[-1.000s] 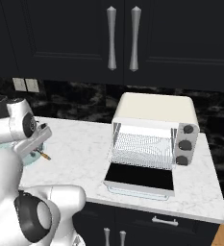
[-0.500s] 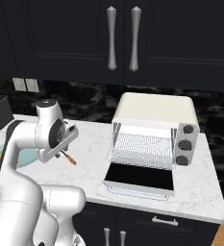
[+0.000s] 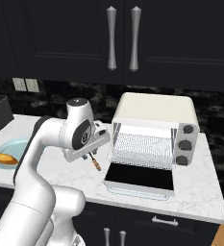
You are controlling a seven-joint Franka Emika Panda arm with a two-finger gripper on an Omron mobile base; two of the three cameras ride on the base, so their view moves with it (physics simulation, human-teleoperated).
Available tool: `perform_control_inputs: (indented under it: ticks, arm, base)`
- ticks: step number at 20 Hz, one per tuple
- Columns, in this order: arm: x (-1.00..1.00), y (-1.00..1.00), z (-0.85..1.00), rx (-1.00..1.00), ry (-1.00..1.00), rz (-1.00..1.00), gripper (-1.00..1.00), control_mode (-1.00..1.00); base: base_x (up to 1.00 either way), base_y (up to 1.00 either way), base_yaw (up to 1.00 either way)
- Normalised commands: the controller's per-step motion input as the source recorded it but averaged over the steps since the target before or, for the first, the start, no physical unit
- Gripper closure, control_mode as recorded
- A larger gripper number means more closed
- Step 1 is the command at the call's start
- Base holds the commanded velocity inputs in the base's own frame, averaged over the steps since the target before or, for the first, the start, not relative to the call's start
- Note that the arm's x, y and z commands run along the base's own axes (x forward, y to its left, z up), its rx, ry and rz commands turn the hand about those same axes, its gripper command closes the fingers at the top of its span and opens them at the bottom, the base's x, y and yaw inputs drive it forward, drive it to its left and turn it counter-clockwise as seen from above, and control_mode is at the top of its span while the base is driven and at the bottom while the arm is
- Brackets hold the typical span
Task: Pick up the kebab skewer and baguette bread, and place them inside the toaster oven. Close the toaster oven door and start by setting the timer.
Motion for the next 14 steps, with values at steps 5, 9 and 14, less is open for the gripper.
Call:
perform_control_inputs:
  ticks: [5,9,14]
  arm:
    - [0.26,-0.66,0.0,0.0,-0.01,-0.36,1.0,-1.0]
    - [0.27,-0.78,0.09,0.0,-0.09,-0.18,1.0,-1.0]
    - [0.12,-0.49,0.0,0.0,0.0,-0.11,1.0,-1.0]
  base:
    - [0.0,0.0,0.0]
    - [0.0,0.0,0.0]
    - [0.0,0.0,0.0]
